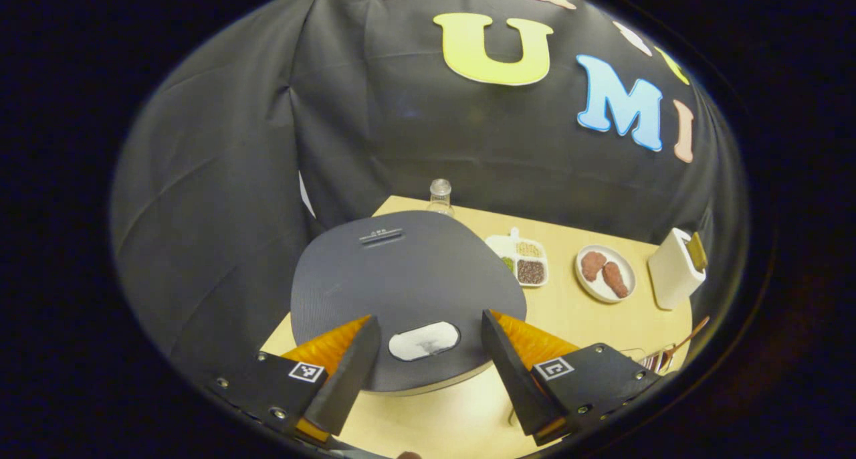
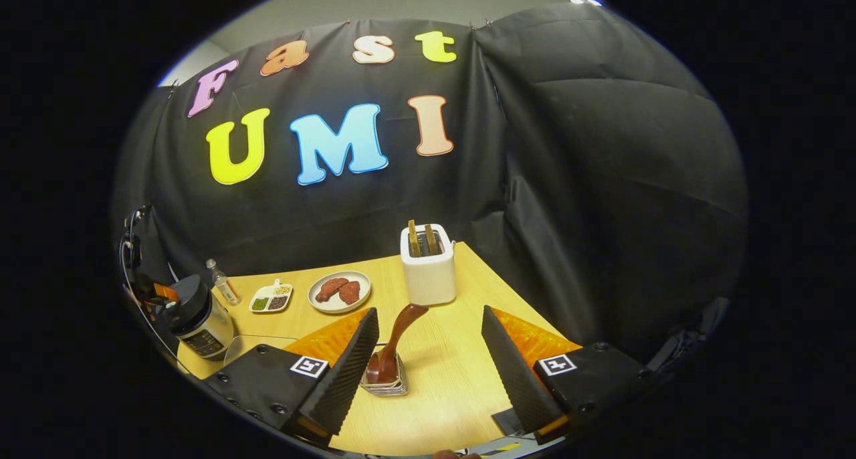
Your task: Close the left gripper, press the button to open the rice cooker; take a wooden spoon from the chopstick holder with the right hand, scoop a spoonful of rice and pour it into the rice cooker, then put the wooden spoon back into the chopstick holder.
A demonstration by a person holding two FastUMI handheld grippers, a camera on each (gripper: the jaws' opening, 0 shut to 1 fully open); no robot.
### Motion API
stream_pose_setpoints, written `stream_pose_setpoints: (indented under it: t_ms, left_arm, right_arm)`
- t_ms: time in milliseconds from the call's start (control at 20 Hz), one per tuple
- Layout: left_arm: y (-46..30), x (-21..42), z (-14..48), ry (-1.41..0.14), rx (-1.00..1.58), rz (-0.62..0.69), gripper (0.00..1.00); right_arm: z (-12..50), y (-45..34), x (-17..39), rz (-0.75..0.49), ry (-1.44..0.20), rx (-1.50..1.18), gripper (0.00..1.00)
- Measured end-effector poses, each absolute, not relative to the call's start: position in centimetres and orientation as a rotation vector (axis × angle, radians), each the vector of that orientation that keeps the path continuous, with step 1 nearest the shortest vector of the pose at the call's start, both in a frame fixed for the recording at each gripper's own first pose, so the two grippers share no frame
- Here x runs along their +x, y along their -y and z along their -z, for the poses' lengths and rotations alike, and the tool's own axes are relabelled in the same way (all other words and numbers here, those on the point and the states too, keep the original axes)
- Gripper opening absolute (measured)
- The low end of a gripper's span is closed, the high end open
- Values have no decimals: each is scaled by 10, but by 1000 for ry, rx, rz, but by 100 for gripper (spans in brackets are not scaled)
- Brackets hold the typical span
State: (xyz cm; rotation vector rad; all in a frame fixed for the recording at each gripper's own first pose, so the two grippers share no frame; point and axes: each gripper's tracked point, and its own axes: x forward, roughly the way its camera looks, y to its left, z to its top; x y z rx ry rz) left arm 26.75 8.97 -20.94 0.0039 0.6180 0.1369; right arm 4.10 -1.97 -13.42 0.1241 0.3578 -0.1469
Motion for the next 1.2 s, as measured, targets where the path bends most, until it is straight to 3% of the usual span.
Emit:
stream_pose_setpoints:
  t_ms: [850,1200]
  left_arm:
    - [-93,259,222,-570,12,-177,100]
    - [-92,259,217,-571,47,-163,99]
  right_arm:
    - [165,66,48,50,-367,209,98]
    - [127,52,51,58,-291,177,98]
